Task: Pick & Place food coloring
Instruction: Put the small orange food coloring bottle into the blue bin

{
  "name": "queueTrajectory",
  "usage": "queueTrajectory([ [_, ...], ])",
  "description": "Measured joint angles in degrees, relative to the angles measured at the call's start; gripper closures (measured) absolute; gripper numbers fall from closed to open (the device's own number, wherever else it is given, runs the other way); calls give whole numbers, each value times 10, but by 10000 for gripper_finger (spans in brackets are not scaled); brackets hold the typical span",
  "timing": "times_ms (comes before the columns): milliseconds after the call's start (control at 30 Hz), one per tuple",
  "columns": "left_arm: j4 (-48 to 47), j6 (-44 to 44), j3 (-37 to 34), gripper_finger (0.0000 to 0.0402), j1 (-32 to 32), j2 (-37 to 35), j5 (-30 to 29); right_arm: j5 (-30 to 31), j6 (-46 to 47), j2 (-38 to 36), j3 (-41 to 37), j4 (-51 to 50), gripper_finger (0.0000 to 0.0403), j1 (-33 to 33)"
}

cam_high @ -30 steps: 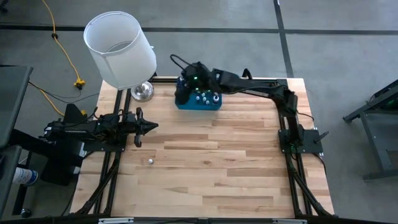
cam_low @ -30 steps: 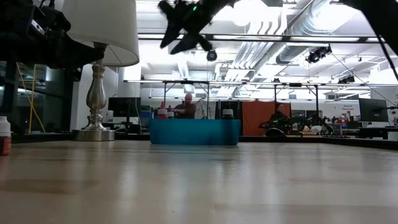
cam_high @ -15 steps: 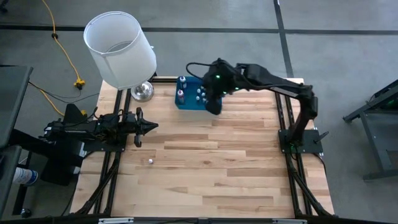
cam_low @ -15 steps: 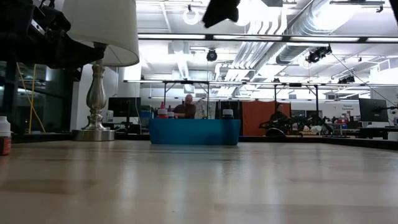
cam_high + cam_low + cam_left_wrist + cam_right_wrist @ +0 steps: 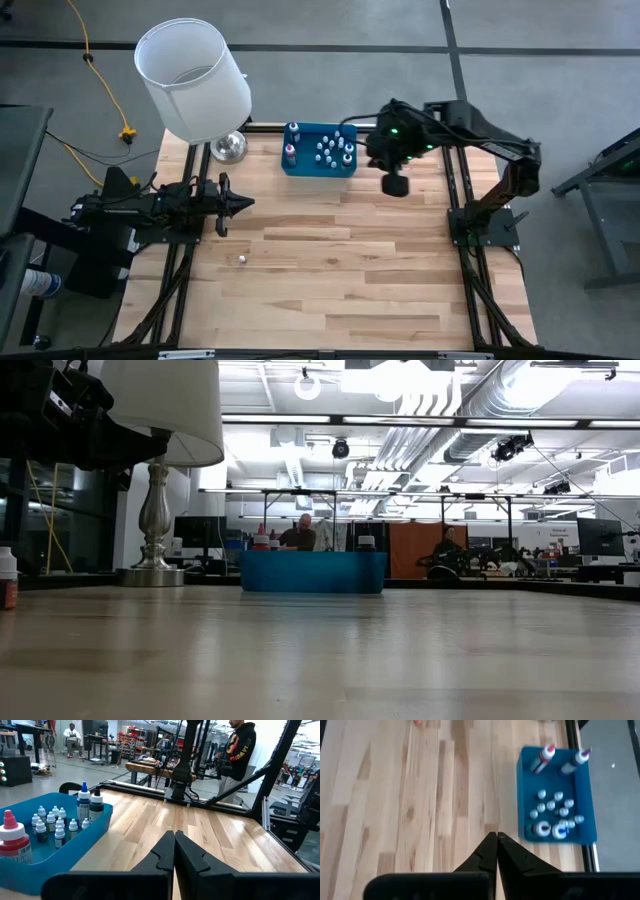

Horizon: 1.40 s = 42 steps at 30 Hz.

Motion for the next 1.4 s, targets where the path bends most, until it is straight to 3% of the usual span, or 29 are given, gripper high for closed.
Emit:
queueTrajectory([
  [200,0,0,0,401,0,0,0,20,12,-47,-5,-85,402,17],
  [333,0,0,0,401,0,0,0,22,33,-125,-100,-62,402,31],
  [667,0,0,0,401,0,0,0,-28,159,-407,-532,283,403,35],
  [867,0,0,0,401,0,0,0,-40,270,-551,-741,489,403,43],
  [1100,0,0,0,401,0,0,0,9,301,-655,-900,705,403,92],
  [1400,0,0,0,401,0,0,0,89,287,-727,-1039,856,403,114],
])
